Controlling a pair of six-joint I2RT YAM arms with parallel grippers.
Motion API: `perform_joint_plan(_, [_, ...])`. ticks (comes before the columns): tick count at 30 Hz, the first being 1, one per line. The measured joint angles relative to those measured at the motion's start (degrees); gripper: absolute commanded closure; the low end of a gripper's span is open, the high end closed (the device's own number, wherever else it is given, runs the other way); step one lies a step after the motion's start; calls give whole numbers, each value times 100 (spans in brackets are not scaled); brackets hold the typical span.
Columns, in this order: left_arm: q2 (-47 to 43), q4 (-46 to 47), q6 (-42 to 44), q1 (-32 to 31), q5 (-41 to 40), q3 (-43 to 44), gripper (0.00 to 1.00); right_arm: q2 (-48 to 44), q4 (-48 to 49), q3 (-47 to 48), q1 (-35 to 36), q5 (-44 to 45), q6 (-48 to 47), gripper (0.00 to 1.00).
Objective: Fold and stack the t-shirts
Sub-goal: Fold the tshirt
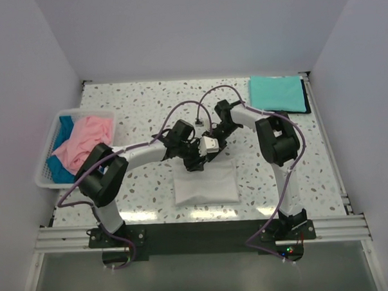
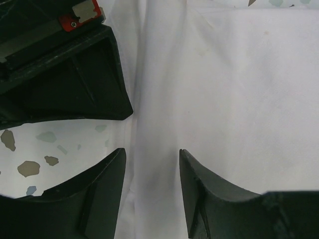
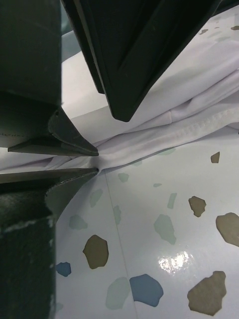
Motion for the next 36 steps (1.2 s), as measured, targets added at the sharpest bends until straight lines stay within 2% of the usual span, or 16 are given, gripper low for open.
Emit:
perform_joint_plan(3, [68,-66,37,55,68,74,51,0,-2,0,11,0,-13,80])
perform_joint_plan(6, [208,-116,105,76,157,195,59,2,-11,7,17,0,-39,80])
perform_joint_plan(10, [365,-243,170,81,269,295,84,15,-20,44,35,0,-98,80])
perform_joint_plan(15, [426,-365,304,74,372,365,100,17,-22,52,142,2,-179,80])
perform_joint_plan(23, [240,-472,619,-61,306,387,100,160,-120,243,330,-48,-328,80])
perform_joint_plan(36, [-61,-472,1366,-313,-282,487,100,535,-656,566,343,-487,-697,80])
